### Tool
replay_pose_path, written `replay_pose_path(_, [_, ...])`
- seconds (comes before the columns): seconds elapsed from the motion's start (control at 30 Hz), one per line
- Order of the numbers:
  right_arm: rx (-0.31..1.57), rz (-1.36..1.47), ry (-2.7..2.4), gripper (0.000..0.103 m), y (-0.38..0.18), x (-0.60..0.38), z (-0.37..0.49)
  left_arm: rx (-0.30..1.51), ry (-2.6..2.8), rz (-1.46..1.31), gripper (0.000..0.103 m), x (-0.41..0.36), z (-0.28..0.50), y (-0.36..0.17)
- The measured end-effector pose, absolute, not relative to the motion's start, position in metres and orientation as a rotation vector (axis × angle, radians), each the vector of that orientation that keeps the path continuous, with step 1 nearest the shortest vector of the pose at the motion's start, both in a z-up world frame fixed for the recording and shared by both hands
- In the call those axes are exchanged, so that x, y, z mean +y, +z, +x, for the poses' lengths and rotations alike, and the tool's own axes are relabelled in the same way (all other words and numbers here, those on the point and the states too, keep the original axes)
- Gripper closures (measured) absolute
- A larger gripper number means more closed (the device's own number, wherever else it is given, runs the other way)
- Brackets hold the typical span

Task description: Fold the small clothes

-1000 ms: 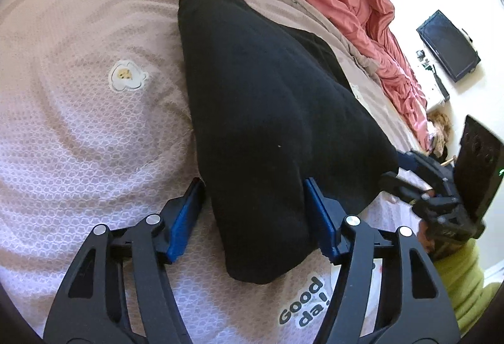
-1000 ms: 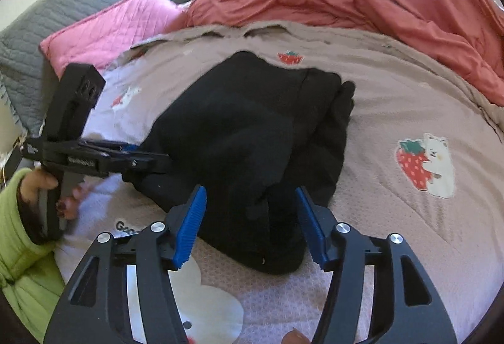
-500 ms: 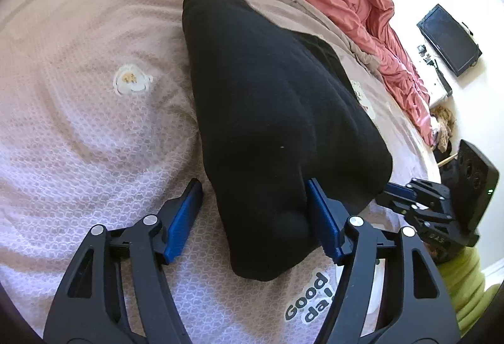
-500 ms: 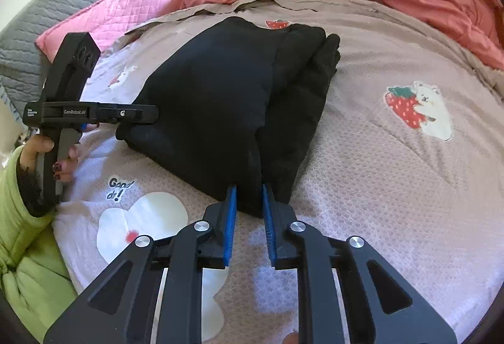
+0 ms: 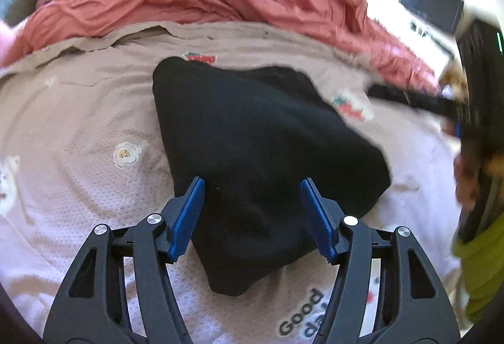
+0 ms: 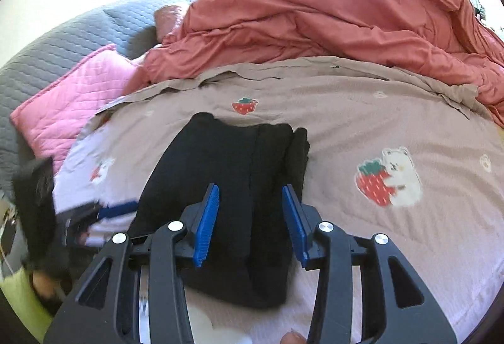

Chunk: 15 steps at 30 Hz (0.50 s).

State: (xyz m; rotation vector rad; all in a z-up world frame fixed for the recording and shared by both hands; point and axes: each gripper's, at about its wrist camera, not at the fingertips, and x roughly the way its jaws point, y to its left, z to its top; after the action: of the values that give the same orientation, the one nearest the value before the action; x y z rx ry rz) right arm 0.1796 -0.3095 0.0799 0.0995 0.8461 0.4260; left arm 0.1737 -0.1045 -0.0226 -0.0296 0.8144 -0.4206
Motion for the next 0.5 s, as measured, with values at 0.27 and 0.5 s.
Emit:
replay_pose_path(0.27, [1.01, 0.15, 0.246, 0.051, 0.035, -0.292, 0.247, 0.838, -0.444, -0.057, 0.048, -0.097, 0.173, -0.025])
replay_pose_path(0.5, [0.95, 0.148, 0.335, 0.095, 0.038, -0.281, 0.25, 0.777, -0.482, -0.134, 0.047, -0.09, 0.168, -0.011])
